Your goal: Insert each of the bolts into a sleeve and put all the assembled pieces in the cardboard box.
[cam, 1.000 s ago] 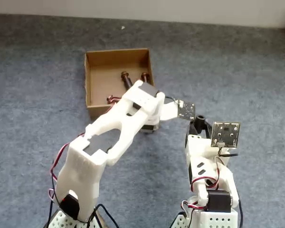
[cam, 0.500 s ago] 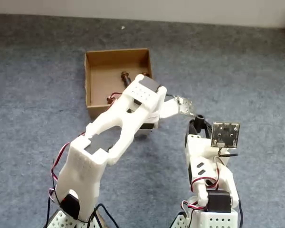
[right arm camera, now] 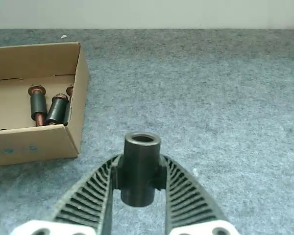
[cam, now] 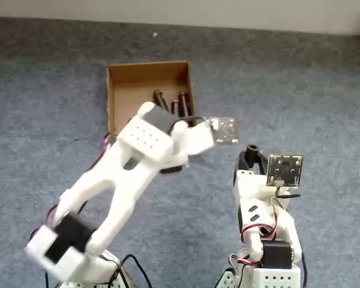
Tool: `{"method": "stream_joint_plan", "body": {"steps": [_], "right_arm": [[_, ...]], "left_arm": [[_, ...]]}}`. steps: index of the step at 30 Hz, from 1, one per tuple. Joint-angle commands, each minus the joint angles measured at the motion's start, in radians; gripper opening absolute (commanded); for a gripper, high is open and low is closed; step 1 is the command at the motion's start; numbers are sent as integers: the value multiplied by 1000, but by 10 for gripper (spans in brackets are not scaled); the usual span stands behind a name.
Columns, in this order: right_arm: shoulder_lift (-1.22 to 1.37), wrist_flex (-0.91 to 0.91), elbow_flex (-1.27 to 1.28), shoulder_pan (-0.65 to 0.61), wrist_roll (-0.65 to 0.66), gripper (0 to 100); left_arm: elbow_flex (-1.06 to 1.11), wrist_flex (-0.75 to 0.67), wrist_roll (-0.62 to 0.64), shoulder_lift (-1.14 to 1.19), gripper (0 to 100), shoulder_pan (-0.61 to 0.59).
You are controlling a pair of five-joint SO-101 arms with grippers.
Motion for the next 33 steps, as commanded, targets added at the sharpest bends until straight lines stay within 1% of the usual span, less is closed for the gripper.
{"method": "stream_joint_plan", "body": {"steps": [1,7,11,15,18,20,26,33], "right_arm": [[-18,-28,-15,2,0,6],[-18,-28,-10,-4,20,6],[-18,-28,-10,-93,78,6],[-18,-24,-10,-165,83,6],[-18,-22,-8,-222,83,6],[-18,-22,-8,-265,83,6],[-18,-22,-8,-397,83,6],[-18,-28,-15,-558,86,6]], "left_arm": [[168,-141,87,-236,5,-27],[361,-290,226,-476,5,-59],[461,-413,351,-607,5,-79],[553,-522,512,-725,5,-88],[631,-600,660,-828,5,-110],[694,-667,724,-906,5,-119],[855,-802,809,-1153,5,-113],[920,-821,914,-1360,5,-113]]}}
